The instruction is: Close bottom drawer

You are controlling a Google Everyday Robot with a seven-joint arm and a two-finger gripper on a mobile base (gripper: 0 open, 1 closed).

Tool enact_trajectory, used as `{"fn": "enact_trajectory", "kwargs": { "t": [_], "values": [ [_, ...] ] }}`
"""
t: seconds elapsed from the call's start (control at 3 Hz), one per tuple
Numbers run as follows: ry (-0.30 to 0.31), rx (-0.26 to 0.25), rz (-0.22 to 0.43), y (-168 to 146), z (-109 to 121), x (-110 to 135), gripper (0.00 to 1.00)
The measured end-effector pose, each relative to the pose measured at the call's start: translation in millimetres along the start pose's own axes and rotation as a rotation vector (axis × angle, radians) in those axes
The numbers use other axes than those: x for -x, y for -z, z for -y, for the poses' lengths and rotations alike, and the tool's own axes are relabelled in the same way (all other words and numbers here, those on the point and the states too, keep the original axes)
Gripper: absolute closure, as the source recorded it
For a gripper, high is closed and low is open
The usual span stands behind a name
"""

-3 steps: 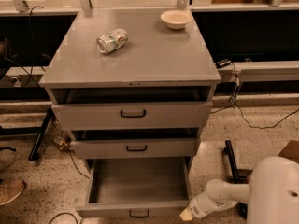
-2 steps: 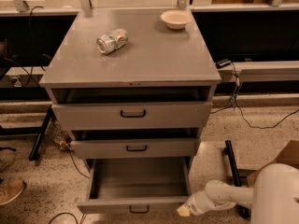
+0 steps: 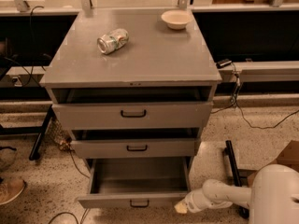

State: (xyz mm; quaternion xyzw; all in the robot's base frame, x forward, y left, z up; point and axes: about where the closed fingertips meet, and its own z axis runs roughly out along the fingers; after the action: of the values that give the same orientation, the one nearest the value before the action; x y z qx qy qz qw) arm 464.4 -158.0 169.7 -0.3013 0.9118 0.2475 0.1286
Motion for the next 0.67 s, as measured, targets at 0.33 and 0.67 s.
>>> {"fn": "enact_trajectory", "kwargs": {
  "t": [0.33, 0.67],
  "values": [
    [0.046, -0.035, 0.086, -10.4, 13.7, 31.6, 1.0],
    [0.046, -0.035, 0.086, -10.4, 13.8, 31.8, 1.0]
  ]
}}
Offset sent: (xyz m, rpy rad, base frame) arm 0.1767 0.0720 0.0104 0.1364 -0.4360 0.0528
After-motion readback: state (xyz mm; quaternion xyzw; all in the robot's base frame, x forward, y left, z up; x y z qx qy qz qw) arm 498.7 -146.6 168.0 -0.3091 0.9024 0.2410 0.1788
